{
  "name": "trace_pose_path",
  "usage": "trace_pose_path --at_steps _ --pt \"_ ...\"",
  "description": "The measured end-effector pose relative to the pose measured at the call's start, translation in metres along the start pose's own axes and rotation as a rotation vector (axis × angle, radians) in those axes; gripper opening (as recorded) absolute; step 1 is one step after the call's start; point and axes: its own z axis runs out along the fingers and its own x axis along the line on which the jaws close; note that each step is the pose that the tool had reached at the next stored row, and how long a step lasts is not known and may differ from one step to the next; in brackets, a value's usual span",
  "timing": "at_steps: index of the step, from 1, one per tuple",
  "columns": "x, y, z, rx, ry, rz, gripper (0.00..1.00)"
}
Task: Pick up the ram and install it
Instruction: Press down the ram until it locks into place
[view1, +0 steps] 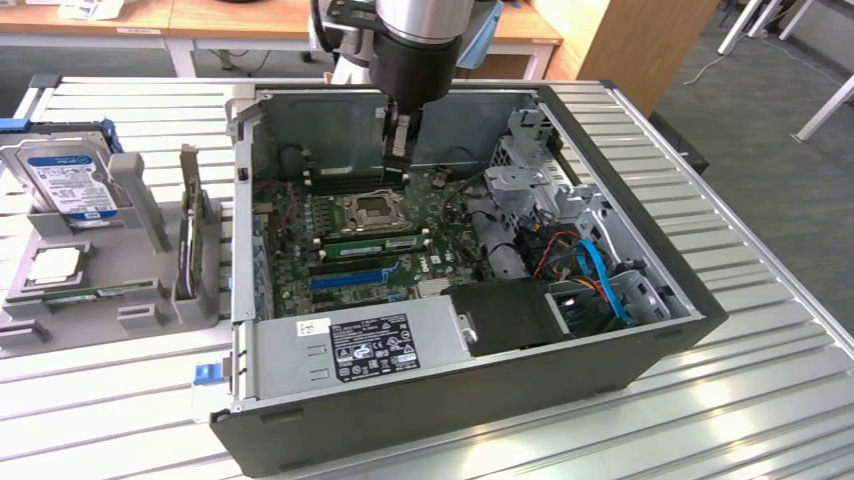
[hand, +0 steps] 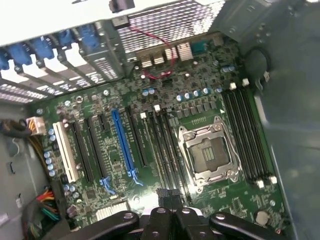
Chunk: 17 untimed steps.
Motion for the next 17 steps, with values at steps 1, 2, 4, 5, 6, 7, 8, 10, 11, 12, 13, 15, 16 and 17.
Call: trace_pose_path --at_steps 1,2,4,5,6,7,8,10,11,12,13,15,16,17 --pt "0.0000 0.0000 0.0000 0.0005 -0.0006 0.014 0.10" --pt "0.0000 0.0000 0.0000 0.0010 -0.0011 0.028 0.10" --pt "0.0000 0.0000 0.0000 0.0021 -0.0023 0.056 0.10" --pt "0.0000 0.0000 0.0000 0.0026 -0.0028 0.070 0.10" --pt "0.0000 0.0000 0.0000 0.0031 -0.0033 0.084 0.10" --pt "0.0000 0.0000 0.0000 0.0036 -0.0039 0.097 0.10" --pt "0.0000 0.0000 0.0000 0.0041 -0.0044 0.110 0.10" --pt "0.0000 0.0000 0.0000 0.0052 -0.0056 0.138 0.10" --pt "0.0000 0.0000 0.0000 0.0056 -0.0060 0.150 0.10" --pt "0.0000 0.0000 0.0000 0.0060 -0.0065 0.163 0.10" --pt "0.0000 0.0000 0.0000 0.0065 -0.0071 0.175 0.10" --pt "0.0000 0.0000 0.0000 0.0074 -0.0080 0.199 0.10" --pt "0.0000 0.0000 0.0000 0.0078 -0.0085 0.211 0.10" --pt "0.0000 0.0000 0.0000 0.0083 -0.0090 0.222 0.10"
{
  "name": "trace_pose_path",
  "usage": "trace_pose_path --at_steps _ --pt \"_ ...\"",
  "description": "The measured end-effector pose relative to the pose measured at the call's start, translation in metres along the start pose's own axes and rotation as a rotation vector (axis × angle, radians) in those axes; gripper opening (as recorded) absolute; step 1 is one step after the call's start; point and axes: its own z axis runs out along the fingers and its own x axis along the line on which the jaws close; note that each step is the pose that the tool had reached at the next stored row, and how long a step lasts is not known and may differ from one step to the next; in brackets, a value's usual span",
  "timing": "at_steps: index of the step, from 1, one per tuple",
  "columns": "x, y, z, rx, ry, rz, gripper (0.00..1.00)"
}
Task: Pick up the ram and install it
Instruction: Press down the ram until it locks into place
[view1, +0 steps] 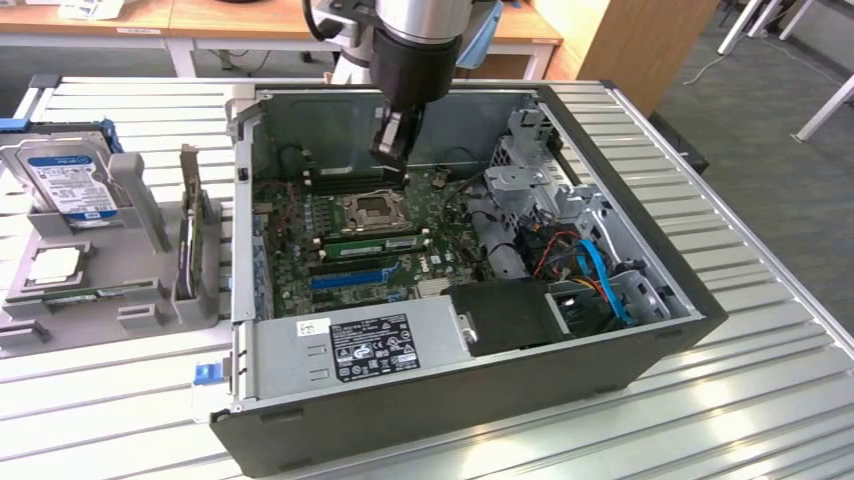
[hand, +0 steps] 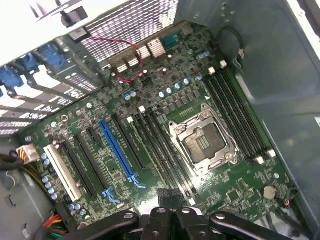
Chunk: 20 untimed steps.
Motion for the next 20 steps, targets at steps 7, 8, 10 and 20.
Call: trace_pose_path --at_steps 7,8,10,20 --pt "0.0000 0.0000 0.0000 0.0031 -0.0034 0.084 0.10" --pt "0.0000 0.0000 0.0000 0.0035 -0.0038 0.095 0.10" --pt "0.0000 0.0000 0.0000 0.0043 -0.0048 0.117 0.10" --pt "0.0000 0.0000 0.0000 0.0088 -0.0096 0.237 0.10"
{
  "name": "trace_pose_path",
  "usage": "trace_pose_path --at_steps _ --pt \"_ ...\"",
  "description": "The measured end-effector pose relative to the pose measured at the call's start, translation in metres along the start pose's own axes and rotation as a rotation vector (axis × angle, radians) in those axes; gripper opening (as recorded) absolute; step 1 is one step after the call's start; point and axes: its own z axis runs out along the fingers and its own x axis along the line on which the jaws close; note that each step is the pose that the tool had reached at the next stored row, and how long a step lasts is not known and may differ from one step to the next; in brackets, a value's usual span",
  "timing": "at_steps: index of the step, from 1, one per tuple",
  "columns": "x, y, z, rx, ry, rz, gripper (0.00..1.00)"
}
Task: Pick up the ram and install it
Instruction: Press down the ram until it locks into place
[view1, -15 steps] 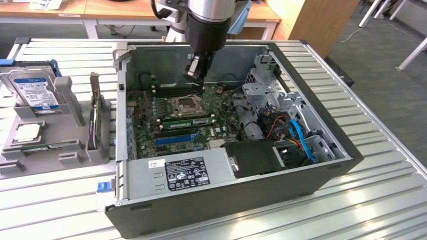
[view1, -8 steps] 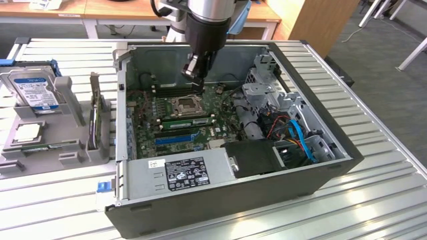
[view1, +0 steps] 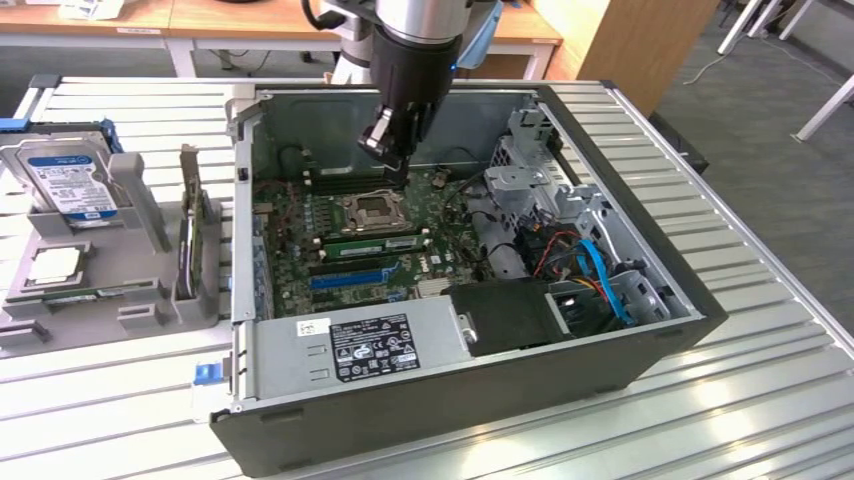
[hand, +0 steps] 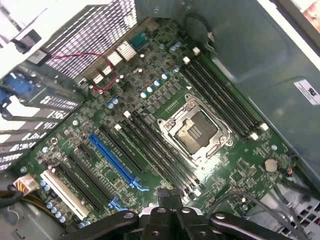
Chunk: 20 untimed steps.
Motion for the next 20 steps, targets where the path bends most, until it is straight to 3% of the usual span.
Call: trace_pose_path --at_steps 20 --pt "0.0000 0.0000 0.0000 0.0096 -0.0105 0.260 0.10"
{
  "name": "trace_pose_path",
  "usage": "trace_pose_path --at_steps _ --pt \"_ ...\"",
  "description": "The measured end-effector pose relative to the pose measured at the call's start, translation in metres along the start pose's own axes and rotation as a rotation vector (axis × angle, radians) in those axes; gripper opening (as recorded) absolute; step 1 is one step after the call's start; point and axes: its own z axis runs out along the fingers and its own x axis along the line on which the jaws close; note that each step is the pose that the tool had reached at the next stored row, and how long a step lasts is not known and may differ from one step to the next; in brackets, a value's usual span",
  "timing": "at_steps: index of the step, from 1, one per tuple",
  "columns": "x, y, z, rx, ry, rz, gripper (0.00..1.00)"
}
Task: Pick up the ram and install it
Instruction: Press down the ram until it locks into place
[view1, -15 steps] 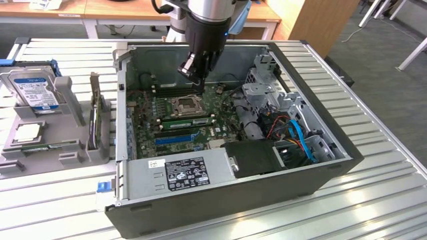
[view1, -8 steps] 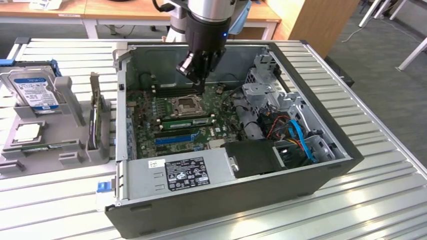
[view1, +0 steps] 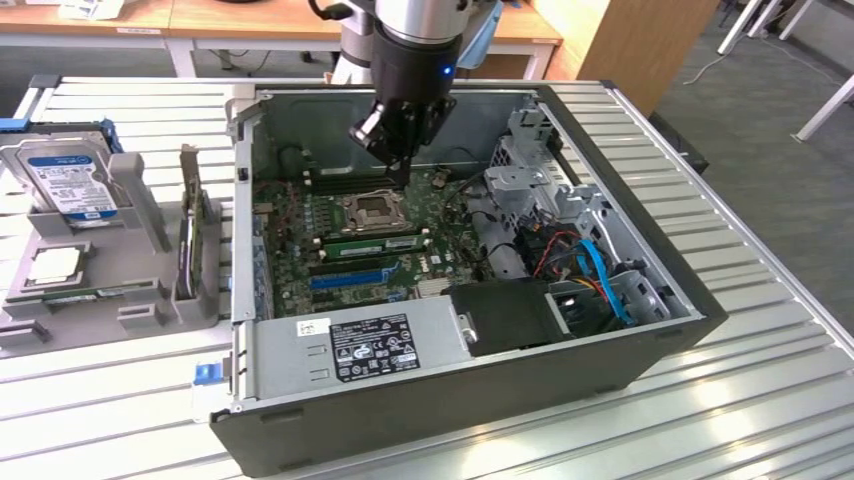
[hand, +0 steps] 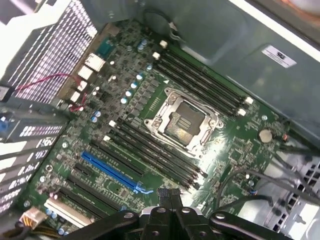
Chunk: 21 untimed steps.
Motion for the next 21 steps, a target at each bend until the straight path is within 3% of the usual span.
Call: trace_pose_path --at_steps 21 --pt "0.0000 0.0000 0.0000 0.0104 -0.0115 0.282 0.10"
